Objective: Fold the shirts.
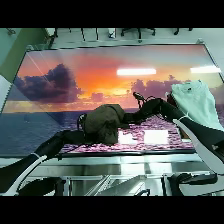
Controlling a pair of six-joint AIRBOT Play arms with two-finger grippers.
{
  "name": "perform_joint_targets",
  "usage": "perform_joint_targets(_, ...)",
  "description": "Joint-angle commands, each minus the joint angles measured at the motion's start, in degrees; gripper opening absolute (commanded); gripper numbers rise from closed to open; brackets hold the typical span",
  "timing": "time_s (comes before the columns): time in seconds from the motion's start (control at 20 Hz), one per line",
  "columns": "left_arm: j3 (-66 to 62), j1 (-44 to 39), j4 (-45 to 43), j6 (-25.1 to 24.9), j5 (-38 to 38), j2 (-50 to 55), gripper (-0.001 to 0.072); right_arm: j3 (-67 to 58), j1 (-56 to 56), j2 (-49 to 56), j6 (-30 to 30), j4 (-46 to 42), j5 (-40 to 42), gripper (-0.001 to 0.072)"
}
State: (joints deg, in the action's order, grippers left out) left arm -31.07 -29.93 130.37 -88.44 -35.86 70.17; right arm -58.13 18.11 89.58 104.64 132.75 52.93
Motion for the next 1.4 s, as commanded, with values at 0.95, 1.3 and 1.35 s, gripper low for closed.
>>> perform_joint_targets(0.95, -66.8, 33.2, -12.0, -0.2, -31.0, -32.7, 0.0016, -52.9, -10.9, -37.7, 6.2, -10.2, 18.4, 0.0024)
perform_joint_targets(1.3, -77.9, 33.9, -11.7, -0.2, -49.1, -22.1, 0.0016, -53.0, -10.9, -38.3, 6.2, -16.0, 19.0, 0.0024)
perform_joint_targets(1.35, -77.3, 32.7, -11.8, -0.2, -51.3, -19.6, 0.0016, -53.0, -10.9, -36.1, 6.2, -16.0, 19.2, 0.0024)
